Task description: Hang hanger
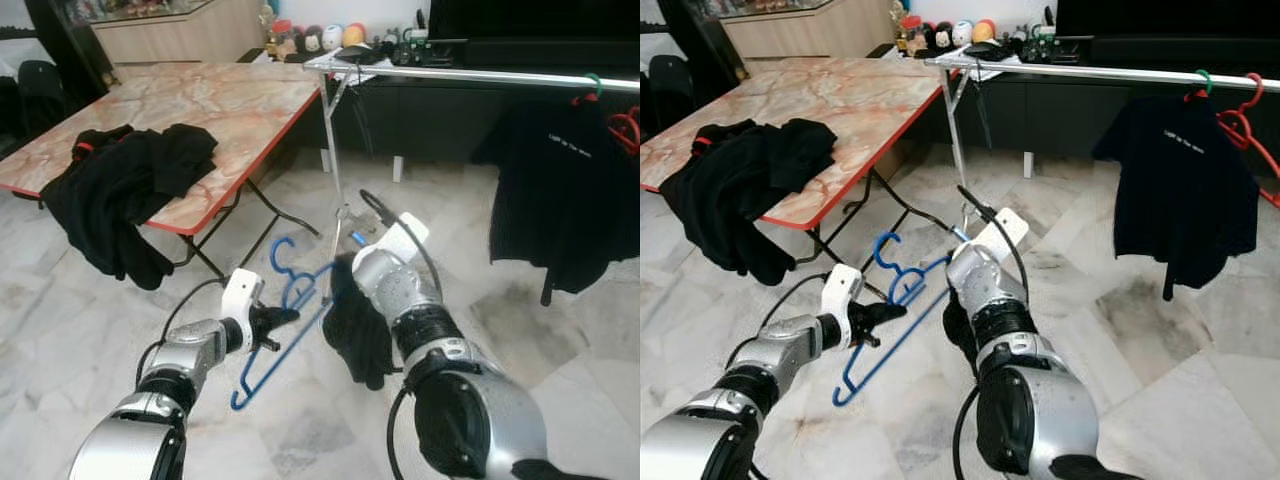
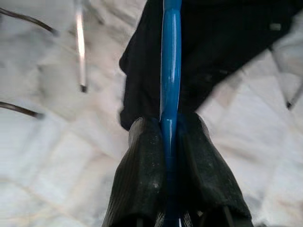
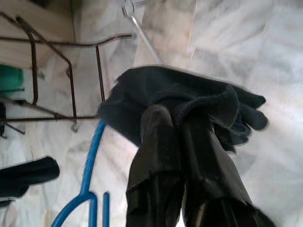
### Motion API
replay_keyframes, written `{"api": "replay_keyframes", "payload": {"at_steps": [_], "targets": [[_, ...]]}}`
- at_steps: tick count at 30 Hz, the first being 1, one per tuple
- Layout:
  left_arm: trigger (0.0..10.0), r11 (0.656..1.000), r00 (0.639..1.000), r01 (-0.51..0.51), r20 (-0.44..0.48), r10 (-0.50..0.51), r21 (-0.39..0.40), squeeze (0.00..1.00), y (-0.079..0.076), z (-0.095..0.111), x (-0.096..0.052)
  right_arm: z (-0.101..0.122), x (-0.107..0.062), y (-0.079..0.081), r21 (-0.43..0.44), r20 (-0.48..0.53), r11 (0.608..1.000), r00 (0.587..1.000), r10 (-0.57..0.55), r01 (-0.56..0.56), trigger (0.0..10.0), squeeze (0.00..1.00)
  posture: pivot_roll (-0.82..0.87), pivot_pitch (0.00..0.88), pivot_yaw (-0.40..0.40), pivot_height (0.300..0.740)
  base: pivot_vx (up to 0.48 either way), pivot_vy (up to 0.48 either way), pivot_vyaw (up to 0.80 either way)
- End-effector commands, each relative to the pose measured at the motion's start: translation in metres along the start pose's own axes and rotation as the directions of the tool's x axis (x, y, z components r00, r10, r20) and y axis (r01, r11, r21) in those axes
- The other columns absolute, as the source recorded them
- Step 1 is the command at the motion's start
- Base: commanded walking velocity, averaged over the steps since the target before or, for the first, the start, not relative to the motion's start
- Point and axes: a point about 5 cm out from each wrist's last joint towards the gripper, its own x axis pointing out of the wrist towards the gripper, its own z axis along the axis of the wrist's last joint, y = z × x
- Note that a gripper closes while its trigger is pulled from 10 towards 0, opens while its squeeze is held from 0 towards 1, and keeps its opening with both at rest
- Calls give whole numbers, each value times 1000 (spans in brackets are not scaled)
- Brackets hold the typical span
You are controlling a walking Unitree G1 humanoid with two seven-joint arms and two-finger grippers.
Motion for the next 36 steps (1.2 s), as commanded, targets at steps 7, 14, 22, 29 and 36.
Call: {"api": "replay_keyframes", "payload": {"at_steps": [7,14,22,29,36], "targets": [[10000,1000,999,0,54,0,-2,0,6,13,-4,-35,-20,11,-71,-62,997,998,30,-34,10000,0,-149,0,192,740,0,0,0],[10000,992,992,-114,-46,117,55,0,17,11,-6,-36,-18,-20,-51,-49,995,994,-94,92,10000,0,-143,0,203,740,0,0,0],[10000,990,990,-139,13,139,38,0,23,24,-8,-34,-26,-12,-51,-58,998,998,-38,35,10000,0,-136,0,206,740,0,0,0],[10000,998,996,-49,70,51,-27,0,17,30,-7,-47,-34,0,-81,-128,994,990,59,-69,10000,0,-139,0,209,740,0,0,0],[10000,979,982,172,96,-162,-108,0,7,28,-12,-59,-45,8,-146,-212,960,955,205,-239,10000,0,-138,0,212,740,0,0,0]]}}
